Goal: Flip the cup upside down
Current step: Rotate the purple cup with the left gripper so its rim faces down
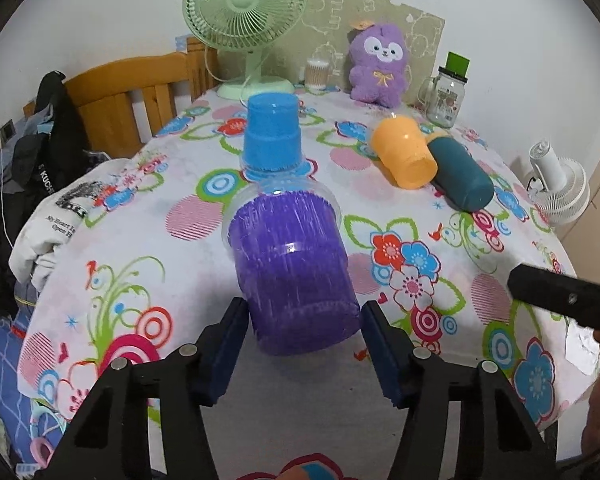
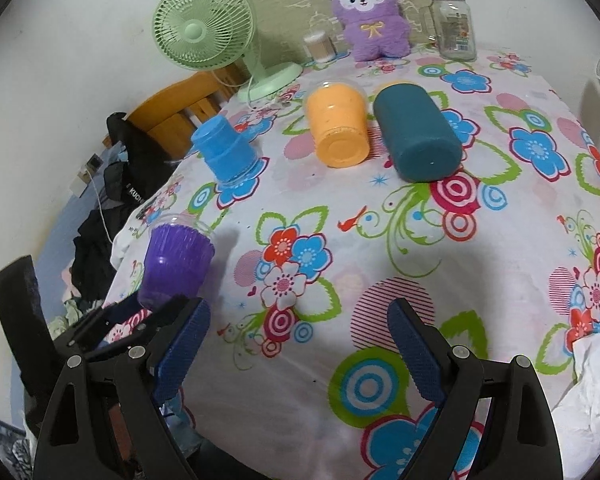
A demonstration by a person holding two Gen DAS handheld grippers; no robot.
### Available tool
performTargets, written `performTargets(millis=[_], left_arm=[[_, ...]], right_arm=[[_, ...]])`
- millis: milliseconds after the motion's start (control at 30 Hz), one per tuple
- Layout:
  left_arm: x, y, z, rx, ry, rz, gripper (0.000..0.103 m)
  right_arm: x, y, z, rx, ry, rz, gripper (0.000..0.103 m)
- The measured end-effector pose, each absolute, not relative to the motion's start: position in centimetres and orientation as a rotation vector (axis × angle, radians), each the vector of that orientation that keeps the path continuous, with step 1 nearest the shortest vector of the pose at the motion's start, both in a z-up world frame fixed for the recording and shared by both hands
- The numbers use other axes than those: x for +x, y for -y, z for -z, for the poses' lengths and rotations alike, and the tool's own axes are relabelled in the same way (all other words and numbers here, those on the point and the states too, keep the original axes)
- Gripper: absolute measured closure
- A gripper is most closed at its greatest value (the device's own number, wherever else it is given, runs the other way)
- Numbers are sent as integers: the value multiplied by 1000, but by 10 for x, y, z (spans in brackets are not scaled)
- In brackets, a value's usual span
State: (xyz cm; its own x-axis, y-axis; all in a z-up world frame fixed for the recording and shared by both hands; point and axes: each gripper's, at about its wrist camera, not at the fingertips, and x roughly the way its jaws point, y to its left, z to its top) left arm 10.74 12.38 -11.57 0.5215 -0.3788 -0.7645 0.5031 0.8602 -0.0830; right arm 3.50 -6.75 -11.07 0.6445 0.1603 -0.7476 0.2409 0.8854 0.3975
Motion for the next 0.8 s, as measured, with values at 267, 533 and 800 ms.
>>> performTargets(millis=[267, 533, 800], left_arm=[[102, -133, 95, 143, -825, 533, 44], [97, -137, 77, 133, -783, 540, 47], [88, -144, 93, 147, -811, 559, 20]], right_arm=[[34, 62, 108, 489, -878, 40, 11], [32, 59, 106, 482, -874, 29, 11], [30, 59, 106, 476, -877, 40, 11]])
